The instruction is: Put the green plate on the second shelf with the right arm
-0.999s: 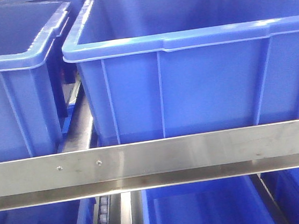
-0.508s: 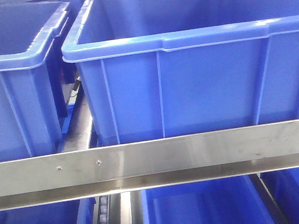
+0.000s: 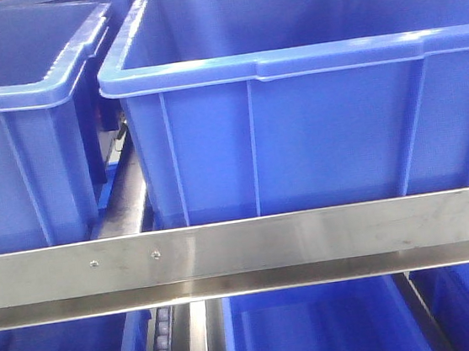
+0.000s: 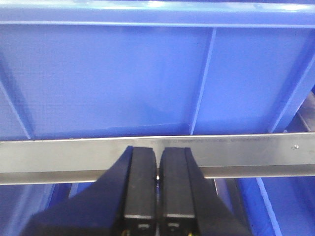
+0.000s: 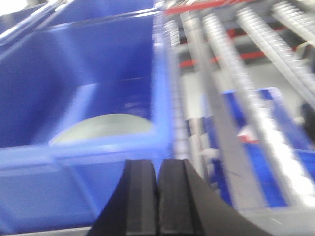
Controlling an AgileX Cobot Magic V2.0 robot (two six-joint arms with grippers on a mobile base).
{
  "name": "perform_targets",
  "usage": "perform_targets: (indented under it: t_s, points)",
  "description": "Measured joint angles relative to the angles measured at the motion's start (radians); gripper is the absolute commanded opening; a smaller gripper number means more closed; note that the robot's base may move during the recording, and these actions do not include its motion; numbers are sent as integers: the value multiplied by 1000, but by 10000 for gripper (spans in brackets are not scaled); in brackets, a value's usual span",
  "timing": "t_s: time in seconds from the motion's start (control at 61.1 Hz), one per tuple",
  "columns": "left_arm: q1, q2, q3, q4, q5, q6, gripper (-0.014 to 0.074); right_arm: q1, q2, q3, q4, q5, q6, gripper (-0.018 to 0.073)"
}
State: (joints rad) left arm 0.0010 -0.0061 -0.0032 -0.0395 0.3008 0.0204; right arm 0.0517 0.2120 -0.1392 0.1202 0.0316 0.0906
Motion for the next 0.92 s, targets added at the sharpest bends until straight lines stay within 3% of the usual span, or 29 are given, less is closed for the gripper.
perform_targets:
  t_s: [0.213,0.917]
  points:
    - [0,0,0,0,0,0,124,-53,-216,164,0,40,0,49]
    - [0,0,0,0,0,0,124,-56,-222,169,-5,83,-36,49]
